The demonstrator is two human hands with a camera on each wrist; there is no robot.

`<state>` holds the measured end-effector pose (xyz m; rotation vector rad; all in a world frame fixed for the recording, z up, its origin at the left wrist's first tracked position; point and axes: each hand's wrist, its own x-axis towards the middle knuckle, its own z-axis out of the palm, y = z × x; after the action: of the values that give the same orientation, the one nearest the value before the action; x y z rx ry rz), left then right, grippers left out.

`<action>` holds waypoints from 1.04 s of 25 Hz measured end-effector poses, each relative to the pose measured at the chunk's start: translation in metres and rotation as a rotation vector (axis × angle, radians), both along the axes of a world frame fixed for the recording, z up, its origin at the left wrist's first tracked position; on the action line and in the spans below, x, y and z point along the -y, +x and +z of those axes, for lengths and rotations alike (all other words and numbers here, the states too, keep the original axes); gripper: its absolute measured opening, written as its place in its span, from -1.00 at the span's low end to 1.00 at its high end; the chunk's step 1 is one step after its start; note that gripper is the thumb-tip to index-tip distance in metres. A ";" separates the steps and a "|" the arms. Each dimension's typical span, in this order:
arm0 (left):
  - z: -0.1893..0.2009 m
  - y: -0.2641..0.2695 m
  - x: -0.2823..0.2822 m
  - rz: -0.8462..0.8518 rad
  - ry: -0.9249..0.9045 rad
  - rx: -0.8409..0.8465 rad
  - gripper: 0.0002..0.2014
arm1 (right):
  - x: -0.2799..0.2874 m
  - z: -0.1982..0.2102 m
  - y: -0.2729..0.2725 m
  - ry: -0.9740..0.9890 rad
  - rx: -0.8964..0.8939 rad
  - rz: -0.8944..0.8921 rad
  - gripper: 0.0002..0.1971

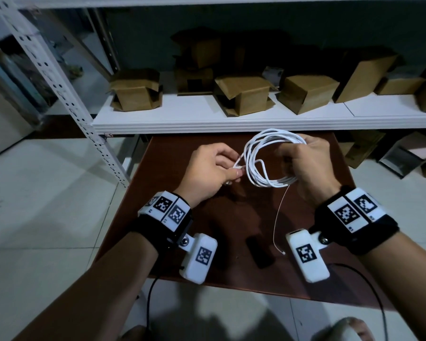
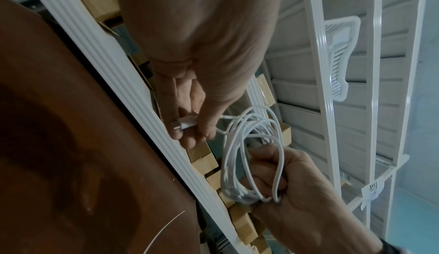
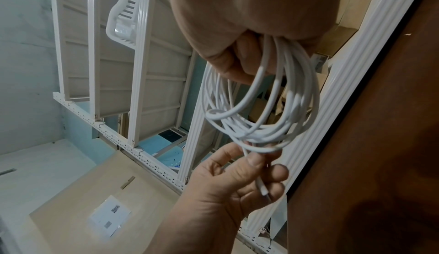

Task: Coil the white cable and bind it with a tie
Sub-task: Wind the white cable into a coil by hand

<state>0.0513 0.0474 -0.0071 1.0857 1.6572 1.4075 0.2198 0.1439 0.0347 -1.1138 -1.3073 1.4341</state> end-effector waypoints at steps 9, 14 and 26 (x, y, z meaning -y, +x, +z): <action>-0.003 -0.001 -0.001 0.205 -0.140 0.126 -0.74 | 0.005 -0.005 -0.003 -0.015 0.044 0.044 -0.80; 0.005 0.017 0.001 0.043 -0.296 0.162 -0.76 | 0.013 -0.008 -0.007 -0.009 0.030 0.059 -0.80; -0.002 0.021 0.001 -0.108 0.086 0.243 -0.66 | 0.018 -0.002 -0.005 -0.078 -0.031 0.101 -0.73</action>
<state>0.0724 0.0460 -0.0090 0.9924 1.3577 1.4865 0.2153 0.1257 0.0328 -1.0856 -1.3110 1.5825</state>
